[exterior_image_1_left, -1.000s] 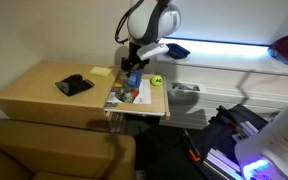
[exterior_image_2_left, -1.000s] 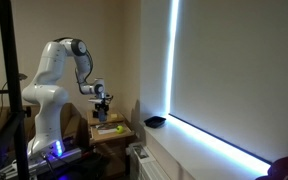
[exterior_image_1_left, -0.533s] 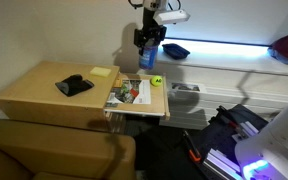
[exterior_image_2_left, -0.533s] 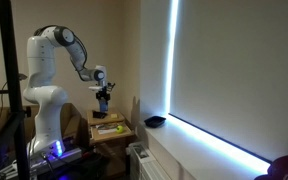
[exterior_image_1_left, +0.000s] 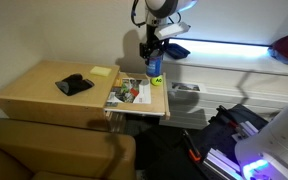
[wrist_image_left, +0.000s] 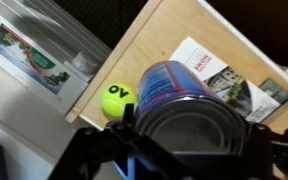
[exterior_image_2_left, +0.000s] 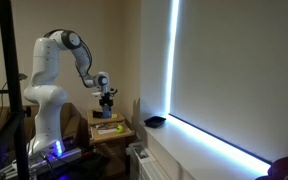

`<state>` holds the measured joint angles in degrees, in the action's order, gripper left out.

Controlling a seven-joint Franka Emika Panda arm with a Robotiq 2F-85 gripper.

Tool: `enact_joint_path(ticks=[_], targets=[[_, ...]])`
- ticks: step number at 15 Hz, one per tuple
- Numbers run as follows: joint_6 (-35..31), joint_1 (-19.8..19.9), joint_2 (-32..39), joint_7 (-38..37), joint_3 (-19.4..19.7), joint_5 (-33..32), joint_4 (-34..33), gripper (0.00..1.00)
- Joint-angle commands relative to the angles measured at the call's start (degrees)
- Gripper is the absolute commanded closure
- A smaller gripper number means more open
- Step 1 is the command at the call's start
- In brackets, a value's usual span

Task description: Pick up the can from the flat drawer and put it in the black tray on the right

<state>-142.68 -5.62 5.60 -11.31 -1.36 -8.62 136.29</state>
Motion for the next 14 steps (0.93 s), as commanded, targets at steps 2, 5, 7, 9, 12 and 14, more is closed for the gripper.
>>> enact_joint_path(ticks=[2, 5, 7, 9, 12, 14], targets=[[-0.54, 5.41, 0.31, -4.64, 6.63, -5.99, -6.06, 0.42], [0.48, 9.27, 1.05, -3.66, 9.83, -2.08, -13.17, 0.42], [-0.77, 9.26, 0.94, -3.31, 9.66, -2.48, -11.0, 0.17], [-0.09, 10.62, 1.08, -3.22, 10.45, -0.99, -14.52, 0.17], [0.62, 10.72, 3.45, -4.34, 10.61, -1.08, -16.79, 0.42], [1.15, 11.73, 8.39, -8.61, 11.86, 1.08, -22.56, 0.42]])
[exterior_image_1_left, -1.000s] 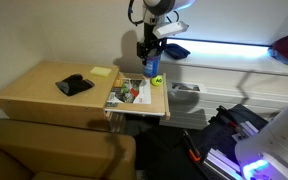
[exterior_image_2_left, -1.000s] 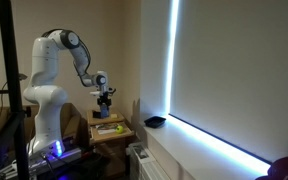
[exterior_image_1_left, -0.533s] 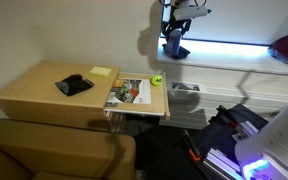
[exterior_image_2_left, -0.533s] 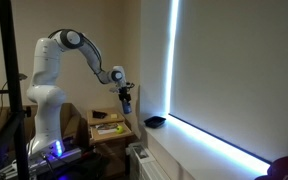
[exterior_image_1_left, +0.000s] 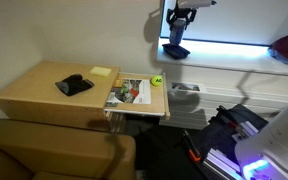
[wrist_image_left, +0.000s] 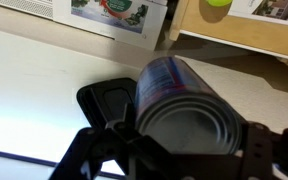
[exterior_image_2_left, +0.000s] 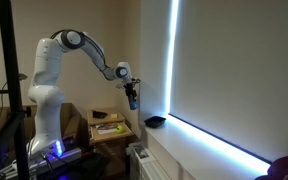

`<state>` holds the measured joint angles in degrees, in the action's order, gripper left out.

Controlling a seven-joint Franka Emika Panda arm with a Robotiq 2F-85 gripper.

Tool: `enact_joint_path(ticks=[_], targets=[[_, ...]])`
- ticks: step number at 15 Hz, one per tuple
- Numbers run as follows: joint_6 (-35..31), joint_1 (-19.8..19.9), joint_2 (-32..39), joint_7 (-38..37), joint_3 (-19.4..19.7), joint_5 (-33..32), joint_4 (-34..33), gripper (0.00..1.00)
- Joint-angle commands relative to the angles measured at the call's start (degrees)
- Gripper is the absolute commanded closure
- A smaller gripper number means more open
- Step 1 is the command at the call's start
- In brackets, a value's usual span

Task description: Pick up the can from the flat drawer and put it in the black tray on the right

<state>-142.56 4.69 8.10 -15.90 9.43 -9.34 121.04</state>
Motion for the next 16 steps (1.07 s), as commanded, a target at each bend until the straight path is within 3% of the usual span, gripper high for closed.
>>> enact_joint_path(ticks=[1, 7, 8, 11, 12, 16], targets=[[0.76, 1.96, 7.75, -5.33, 1.65, 3.29, -9.83, 0.42], [5.13, 5.3, 20.2, -13.73, 6.1, 11.14, -29.9, 0.42], [1.92, 4.06, 15.86, -10.94, 5.64, 9.45, -22.01, 0.17], [3.47, 5.22, 19.77, -12.84, 6.49, 10.27, -27.71, 0.17], [3.52, 5.17, 20.16, -13.15, 6.48, 10.3, -28.03, 0.42], [0.93, 7.12, 23.66, -14.24, 6.13, 13.35, -29.11, 0.42]])
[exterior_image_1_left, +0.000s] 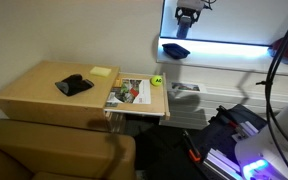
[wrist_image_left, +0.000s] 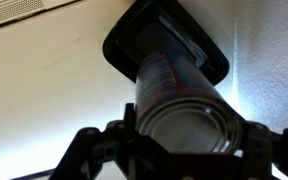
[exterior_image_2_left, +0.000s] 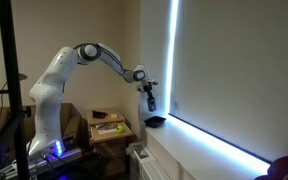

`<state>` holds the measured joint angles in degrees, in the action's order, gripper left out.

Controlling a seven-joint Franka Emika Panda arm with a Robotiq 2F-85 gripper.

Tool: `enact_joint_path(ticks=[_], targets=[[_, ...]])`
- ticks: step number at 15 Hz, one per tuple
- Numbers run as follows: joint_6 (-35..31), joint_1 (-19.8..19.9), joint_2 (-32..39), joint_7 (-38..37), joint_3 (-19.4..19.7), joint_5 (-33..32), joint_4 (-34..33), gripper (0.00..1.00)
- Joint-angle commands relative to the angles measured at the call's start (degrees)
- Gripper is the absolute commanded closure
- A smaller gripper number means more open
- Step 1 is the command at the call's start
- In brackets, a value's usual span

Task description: Pick up the can from the flat drawer and put it in the black tray on the right

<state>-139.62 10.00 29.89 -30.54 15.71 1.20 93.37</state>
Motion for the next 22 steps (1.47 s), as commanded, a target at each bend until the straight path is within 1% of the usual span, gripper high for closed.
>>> enact_joint_path(ticks=[1, 4, 7, 9, 13, 14, 15, 16, 17, 19, 20, 22], targets=[[-3.39, 2.35, 2.54, 0.65, -0.09, 3.67, -1.33, 0.42], [-6.53, 4.72, 5.07, 2.62, -0.76, 7.27, -2.0, 0.42], [-8.76, 7.38, 6.93, 5.74, -2.53, 11.36, -2.67, 0.42], [-8.02, 8.33, 7.47, 7.66, -3.15, 12.87, -3.22, 0.42], [-4.98, 10.81, 6.68, 14.43, -6.11, 15.42, -3.63, 0.42], [-3.27, 11.29, 6.62, 15.74, -6.63, 15.72, -4.17, 0.42], [-3.76, 10.68, 6.97, 15.49, -5.6, 14.77, -4.4, 0.42], [-5.6, 9.27, 7.38, 13.18, -4.56, 14.34, -2.72, 0.42], [-5.52, 9.29, 7.39, 13.29, -4.52, 14.32, -2.78, 0.17], [-5.53, 9.25, 7.75, 13.26, -4.51, 14.31, -2.7, 0.17], [-5.16, 8.81, 8.3, 13.23, -4.44, 13.8, -2.88, 0.42], [-6.56, 7.59, 8.31, 13.96, -4.88, 13.03, -1.15, 0.42]])
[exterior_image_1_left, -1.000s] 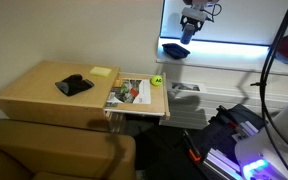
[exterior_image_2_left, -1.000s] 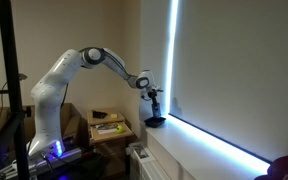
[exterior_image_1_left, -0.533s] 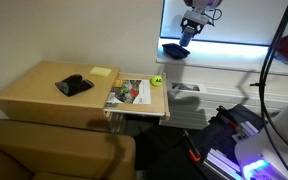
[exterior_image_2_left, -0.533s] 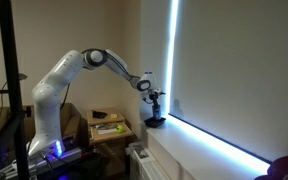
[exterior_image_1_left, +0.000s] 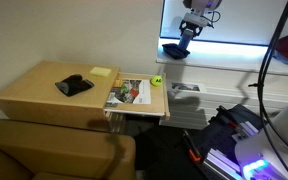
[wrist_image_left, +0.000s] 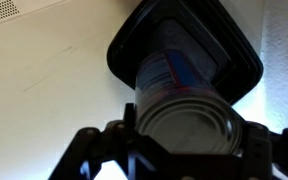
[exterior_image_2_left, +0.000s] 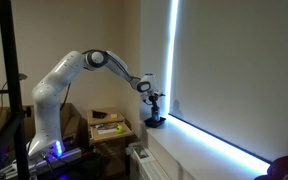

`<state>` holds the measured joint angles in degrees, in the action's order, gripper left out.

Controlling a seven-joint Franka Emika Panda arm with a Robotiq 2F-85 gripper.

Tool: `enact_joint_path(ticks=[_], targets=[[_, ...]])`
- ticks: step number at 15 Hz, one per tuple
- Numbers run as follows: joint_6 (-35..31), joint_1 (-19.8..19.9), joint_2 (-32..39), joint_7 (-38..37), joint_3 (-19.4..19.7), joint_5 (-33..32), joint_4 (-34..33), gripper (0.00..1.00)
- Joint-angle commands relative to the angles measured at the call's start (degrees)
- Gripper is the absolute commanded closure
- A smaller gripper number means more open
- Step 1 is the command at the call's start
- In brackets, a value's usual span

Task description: Pick up the can from the flat drawer and put it in the black tray on the right

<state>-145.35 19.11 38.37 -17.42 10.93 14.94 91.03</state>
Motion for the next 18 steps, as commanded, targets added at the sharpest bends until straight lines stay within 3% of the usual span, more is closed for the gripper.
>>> enact_joint_path(ticks=[1, 6, 11, 12, 18], targets=[[-1.48, -2.21, 0.0, 0.72, -0.21, -0.9, 1.66, 0.42], [-3.78, -5.81, 2.41, -1.56, 2.17, -3.6, 1.59, 0.42], [-3.72, -7.01, 5.35, -4.29, 5.08, -6.71, 0.63, 0.42], [-3.5, -7.13, 5.77, -5.09, 5.28, -6.82, 0.54, 0.04], [-2.95, -6.62, 3.19, -4.93, 3.27, -4.81, 0.74, 0.0]])
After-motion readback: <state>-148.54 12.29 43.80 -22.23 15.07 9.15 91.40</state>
